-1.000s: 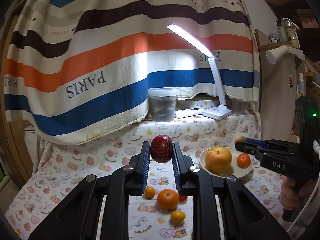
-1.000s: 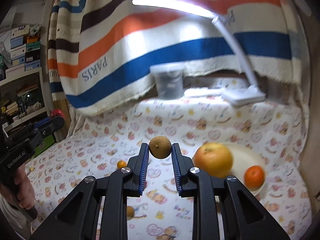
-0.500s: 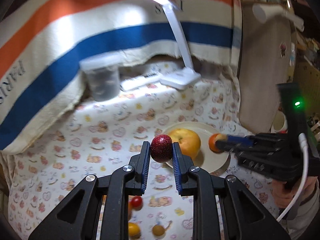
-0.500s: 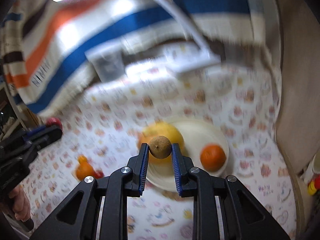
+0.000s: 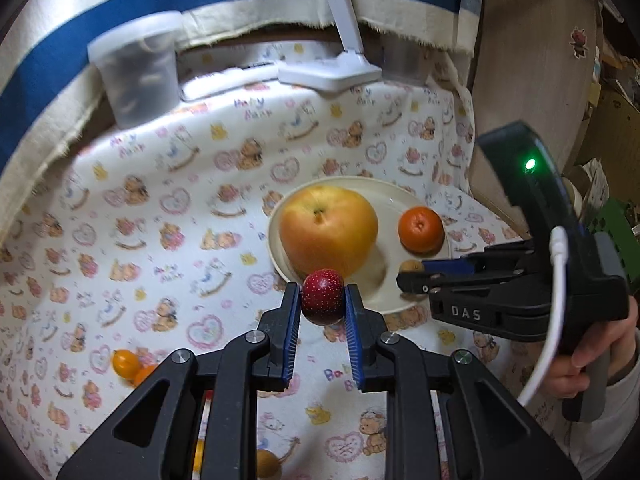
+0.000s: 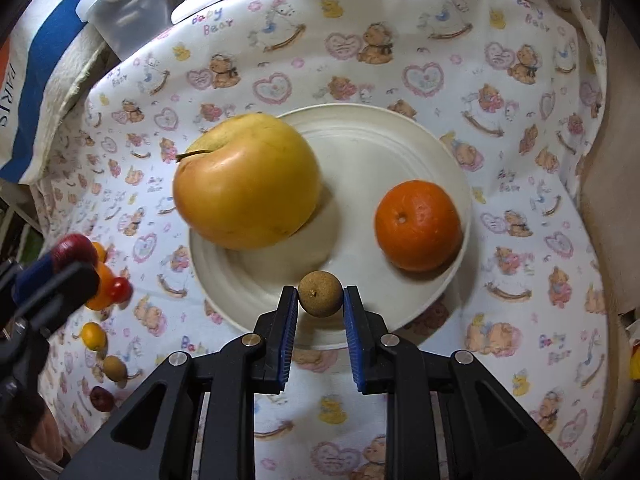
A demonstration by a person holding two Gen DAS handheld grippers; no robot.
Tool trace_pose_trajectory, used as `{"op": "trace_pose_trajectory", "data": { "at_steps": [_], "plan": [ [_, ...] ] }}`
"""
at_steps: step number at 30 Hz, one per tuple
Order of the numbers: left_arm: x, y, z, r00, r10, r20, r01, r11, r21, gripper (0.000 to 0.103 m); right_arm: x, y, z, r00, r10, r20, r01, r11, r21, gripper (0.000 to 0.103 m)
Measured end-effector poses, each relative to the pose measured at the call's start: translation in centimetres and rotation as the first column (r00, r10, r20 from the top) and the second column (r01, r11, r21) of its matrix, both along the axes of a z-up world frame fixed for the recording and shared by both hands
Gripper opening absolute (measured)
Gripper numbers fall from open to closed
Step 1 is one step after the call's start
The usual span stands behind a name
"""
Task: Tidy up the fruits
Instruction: 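Carry the plum and brown fruit over the cream plate with both grippers, then lower both fruits onto the plate and open both grippers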
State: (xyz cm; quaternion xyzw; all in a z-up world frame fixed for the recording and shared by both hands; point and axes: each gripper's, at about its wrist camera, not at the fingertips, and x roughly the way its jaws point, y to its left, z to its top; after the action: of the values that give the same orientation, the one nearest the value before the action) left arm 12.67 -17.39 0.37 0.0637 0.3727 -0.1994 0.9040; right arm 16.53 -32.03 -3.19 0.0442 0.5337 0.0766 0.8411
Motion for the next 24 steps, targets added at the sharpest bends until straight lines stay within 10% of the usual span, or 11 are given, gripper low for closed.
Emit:
{"op": "trace_pose_trajectory", "data": {
  "at_steps": [24],
  "plan": [
    [3.4,-4.8,-3.9,0.976,-0.059,-0.210,0.047,0.997,-0.063,0.021,-0.8,-4.1,4.2,0.982,-0.143,0.122,0.125,0.981,0.146,0.042]
  ]
}}
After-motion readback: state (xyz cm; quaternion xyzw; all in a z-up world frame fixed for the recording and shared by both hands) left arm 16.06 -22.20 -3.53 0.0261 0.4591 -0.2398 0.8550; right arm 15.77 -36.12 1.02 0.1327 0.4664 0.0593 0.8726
